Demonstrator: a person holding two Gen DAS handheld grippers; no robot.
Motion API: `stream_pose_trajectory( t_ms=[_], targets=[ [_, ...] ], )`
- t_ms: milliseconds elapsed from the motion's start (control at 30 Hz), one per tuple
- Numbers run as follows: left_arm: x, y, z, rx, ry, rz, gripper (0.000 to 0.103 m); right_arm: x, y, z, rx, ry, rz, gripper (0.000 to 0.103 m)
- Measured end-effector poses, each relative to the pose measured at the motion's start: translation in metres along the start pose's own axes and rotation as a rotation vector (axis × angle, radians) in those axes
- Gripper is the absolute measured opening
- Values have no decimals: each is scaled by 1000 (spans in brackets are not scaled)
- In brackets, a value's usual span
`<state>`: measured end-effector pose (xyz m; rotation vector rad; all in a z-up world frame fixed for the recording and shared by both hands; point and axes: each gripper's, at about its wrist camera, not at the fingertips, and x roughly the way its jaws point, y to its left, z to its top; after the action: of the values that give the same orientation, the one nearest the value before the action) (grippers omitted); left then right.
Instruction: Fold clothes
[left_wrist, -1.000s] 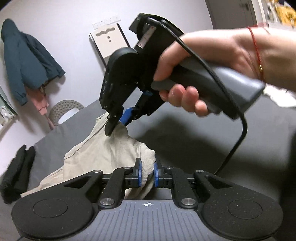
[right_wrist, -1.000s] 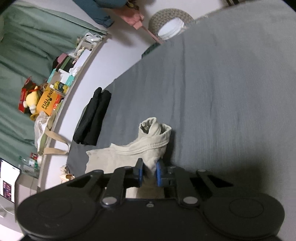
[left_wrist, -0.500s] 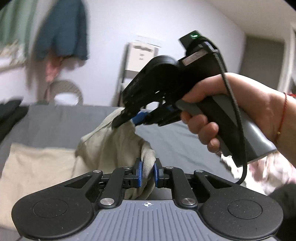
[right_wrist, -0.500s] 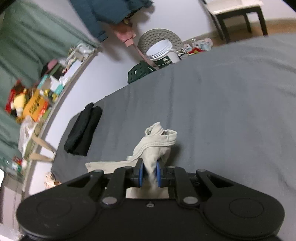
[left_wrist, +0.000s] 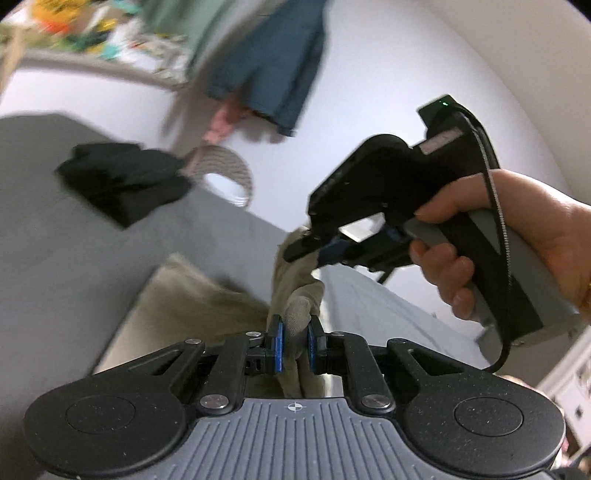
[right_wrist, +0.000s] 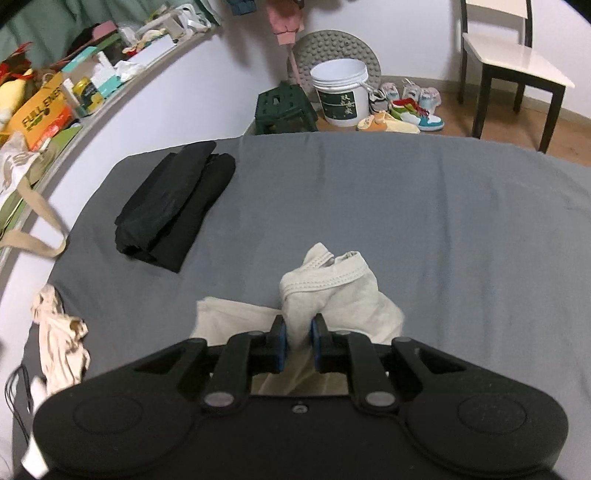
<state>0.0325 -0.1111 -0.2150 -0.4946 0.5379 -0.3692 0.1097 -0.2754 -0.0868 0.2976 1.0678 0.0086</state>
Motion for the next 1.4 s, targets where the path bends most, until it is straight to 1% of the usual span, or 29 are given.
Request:
stream_pose_trajectory(
  t_ms=[167,267,333,433,533,600,700,733,833,867,900,933,1033,1067,1133,1167,1233,1267,1333,1367,1400],
  targets=[
    [14,46,0,-114,13,73,12,26,42,3,-17,61,-53,14],
    [19,68,-2,-191,26,96,12,42,68,5,-27,98,-84,14],
    [21,71,-2,-219,42,123,12,54,83,5,-41,122,-109,14],
    [25,67,-5,-222,70,166,12,73,103,2,-74,151,-155,15],
    [20,65,-8,-231,98,219,12,87,114,-1,-87,166,-182,18],
    [20,65,-9,-239,113,238,12,91,119,-2,-92,172,-182,24],
    [27,66,-9,-235,131,261,13,93,125,-3,-101,176,-161,25],
    [28,65,-9,-233,133,265,16,93,127,-3,-105,177,-150,26],
    [29,62,-11,-237,132,278,18,93,131,-3,-116,178,-116,39],
    [30,60,-11,-239,127,280,18,92,133,-3,-119,179,-105,45],
    [28,60,-12,-243,118,279,20,92,134,-3,-123,180,-94,48],
    [25,60,-13,-248,108,277,22,88,135,-3,-133,172,-76,49],
    [20,63,-16,-261,86,271,23,70,132,1,-156,122,-32,49],
    [19,64,-17,-268,80,266,23,62,130,3,-166,104,-23,49],
    [16,64,-18,-273,70,262,23,56,124,6,-189,94,-51,48],
    [15,63,-19,-265,68,266,23,56,120,7,-192,105,-67,45],
    [15,61,-19,-242,70,280,23,58,112,9,-183,125,-90,45],
    [14,61,-20,-236,75,285,23,62,108,9,-167,134,-84,44],
    [13,65,-20,-263,83,292,23,72,103,8,-138,151,-72,39],
    [12,67,-20,-276,86,294,23,78,102,7,-125,158,-67,29],
    [11,67,-20,-277,88,298,22,84,101,6,-112,166,-61,13]
  ],
)
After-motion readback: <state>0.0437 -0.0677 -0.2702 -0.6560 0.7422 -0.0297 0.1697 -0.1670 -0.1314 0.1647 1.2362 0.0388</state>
